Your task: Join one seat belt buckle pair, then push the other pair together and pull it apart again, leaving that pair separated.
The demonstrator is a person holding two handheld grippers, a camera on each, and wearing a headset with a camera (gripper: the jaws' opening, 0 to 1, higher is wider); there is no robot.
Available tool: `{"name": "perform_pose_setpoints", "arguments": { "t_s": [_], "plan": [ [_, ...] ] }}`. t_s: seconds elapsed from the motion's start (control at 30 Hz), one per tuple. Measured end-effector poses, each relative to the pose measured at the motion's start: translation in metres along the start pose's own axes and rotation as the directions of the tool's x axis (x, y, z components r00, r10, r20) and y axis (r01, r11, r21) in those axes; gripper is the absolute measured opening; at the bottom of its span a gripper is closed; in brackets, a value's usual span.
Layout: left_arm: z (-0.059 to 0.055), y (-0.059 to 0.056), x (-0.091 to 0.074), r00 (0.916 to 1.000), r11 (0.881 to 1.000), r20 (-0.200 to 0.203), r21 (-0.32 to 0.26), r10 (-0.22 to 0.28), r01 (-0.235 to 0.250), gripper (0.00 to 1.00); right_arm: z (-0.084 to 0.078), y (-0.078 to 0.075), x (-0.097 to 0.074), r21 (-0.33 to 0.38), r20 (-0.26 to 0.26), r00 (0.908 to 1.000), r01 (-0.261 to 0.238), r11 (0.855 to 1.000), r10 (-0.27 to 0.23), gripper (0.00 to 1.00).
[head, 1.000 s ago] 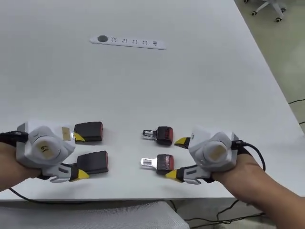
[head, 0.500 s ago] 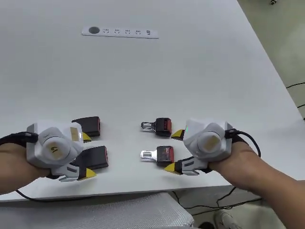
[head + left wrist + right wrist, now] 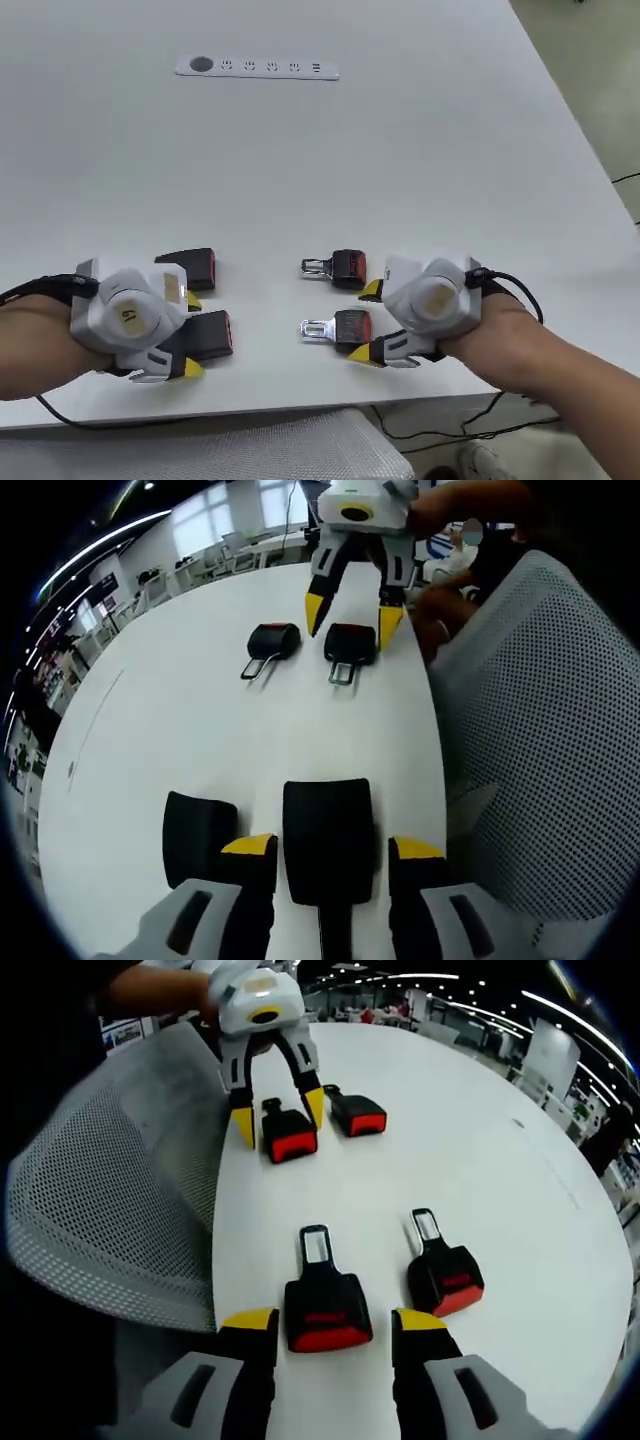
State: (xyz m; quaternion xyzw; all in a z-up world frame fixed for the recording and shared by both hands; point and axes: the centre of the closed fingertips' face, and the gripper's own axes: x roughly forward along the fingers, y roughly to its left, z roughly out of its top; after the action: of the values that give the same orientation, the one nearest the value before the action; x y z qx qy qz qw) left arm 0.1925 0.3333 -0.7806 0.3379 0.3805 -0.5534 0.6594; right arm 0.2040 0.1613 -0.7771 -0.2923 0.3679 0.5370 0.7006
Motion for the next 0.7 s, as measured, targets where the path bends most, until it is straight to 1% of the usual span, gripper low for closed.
{"name": "perform_pose_setpoints", "arguments": {
  "t_s": [0.07,0.1,0.17,0.2,0.23,0.33,0.37,0.47,0.5,0.6,0.63,0.7],
  "plan": [
    [-0.0006,-0.0014,-0.0001,0.9999,1.000,-0.013,0.013,-0.007,0.007,0.44,-0.0020,0.0006,0.0045,-0.005,-0.006,0.9999,-0.015,1.000,0.015,0.41],
    [0.0008,-0.0023,0.0001,0.9999,1.000,-0.004,0.013,-0.016,0.016,0.43,-0.0031,0.0018,0.0059,-0.006,-0.010,0.9997,-0.024,1.000,0.024,0.39],
    [0.0002,-0.0025,0.0000,0.9998,1.000,-0.010,0.013,-0.018,0.018,0.42,-0.0062,0.0050,0.0088,-0.013,-0.026,0.9987,-0.044,0.999,0.043,0.34],
    [0.0004,-0.0028,0.0001,0.9997,1.000,-0.010,0.017,-0.021,0.021,0.42,-0.0002,0.0045,0.0071,-0.069,-0.002,0.9992,-0.041,0.997,0.041,0.34],
    [0.0005,-0.0031,0.0005,0.9996,0.999,-0.007,0.022,-0.026,0.026,0.42,0.0001,0.0047,0.0065,-0.028,0.005,0.9992,-0.039,0.999,0.039,0.34],
    [0.0017,-0.0040,0.0013,0.9993,0.998,0.001,0.053,-0.037,0.037,0.40,0.0000,0.0024,0.0062,-0.043,0.011,0.9986,-0.052,0.998,0.052,0.33],
    [0.0013,-0.0050,0.0019,0.9992,0.997,0.002,0.065,-0.041,0.040,0.39,-0.0001,0.0028,0.0061,-0.058,0.011,0.9983,-0.057,0.997,0.058,0.33],
    [0.0030,-0.0065,0.0029,0.9989,0.995,0.002,0.087,-0.046,0.046,0.36,-0.0015,0.0024,0.0065,-0.068,0.015,0.9977,-0.066,0.996,0.067,0.33],
    [0.0022,-0.0062,0.0032,0.9989,0.996,0.000,0.076,-0.047,0.047,0.36,-0.0018,0.0026,0.0062,-0.070,0.016,0.9975,-0.068,0.995,0.069,0.33],
    [0.0052,-0.0042,0.0040,0.9983,0.998,0.032,0.033,-0.048,0.047,0.36,-0.0013,0.0036,0.0063,-0.071,0.021,0.9973,-0.069,0.995,0.071,0.33],
    [0.0034,-0.0040,0.0041,0.9983,0.998,0.032,0.040,-0.048,0.047,0.36,-0.0012,0.0039,0.0062,-0.072,0.021,0.9974,-0.068,0.995,0.070,0.33],
    [0.0048,-0.0061,0.0051,0.9986,0.998,0.029,0.040,-0.045,0.044,0.36,-0.0009,0.0042,0.0059,-0.075,0.018,0.9974,-0.068,0.995,0.069,0.33]
  ]
}}
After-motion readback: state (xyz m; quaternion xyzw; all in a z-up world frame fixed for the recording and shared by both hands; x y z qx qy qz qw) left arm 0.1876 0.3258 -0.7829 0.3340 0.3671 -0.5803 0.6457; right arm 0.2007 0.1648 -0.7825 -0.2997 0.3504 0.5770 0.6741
